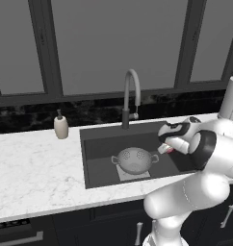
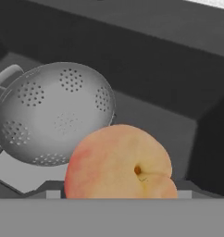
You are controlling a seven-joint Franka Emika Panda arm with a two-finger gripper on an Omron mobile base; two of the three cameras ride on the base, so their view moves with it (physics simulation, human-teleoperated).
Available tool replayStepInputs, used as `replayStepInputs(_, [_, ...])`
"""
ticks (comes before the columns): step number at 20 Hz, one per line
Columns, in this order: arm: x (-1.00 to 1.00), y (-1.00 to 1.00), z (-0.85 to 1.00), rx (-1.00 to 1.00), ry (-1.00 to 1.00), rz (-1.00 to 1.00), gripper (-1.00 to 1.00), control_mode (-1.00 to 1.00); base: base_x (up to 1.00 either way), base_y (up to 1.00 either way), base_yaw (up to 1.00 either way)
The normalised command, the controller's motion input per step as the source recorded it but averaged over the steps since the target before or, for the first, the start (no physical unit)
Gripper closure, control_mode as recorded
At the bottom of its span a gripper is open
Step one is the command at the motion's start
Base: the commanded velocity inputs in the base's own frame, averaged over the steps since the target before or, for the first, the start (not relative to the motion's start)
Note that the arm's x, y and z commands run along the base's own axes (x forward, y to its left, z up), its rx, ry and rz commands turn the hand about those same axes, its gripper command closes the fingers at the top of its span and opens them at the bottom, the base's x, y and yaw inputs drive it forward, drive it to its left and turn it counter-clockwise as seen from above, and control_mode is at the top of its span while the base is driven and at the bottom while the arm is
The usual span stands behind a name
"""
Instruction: Put the colander in the sink, put the peach in the colander, and turn on the sink faucet and pour water over the colander.
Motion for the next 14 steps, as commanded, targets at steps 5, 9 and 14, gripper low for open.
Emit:
replayStepInputs(5, [0.00, 0.36, -0.22, -0.01, 0.00, 0.05, 1.00, -1.00, 0.00, 0.00, 0.00])
replayStepInputs(9, [0.12, 0.52, -0.19, -0.01, 0.01, 0.02, 1.00, -1.00, 0.00, 0.00, 0.00])
replayStepInputs(14, [0.14, 0.37, -0.06, 0.00, 0.05, 0.00, 1.00, -1.00, 0.00, 0.00, 0.00])
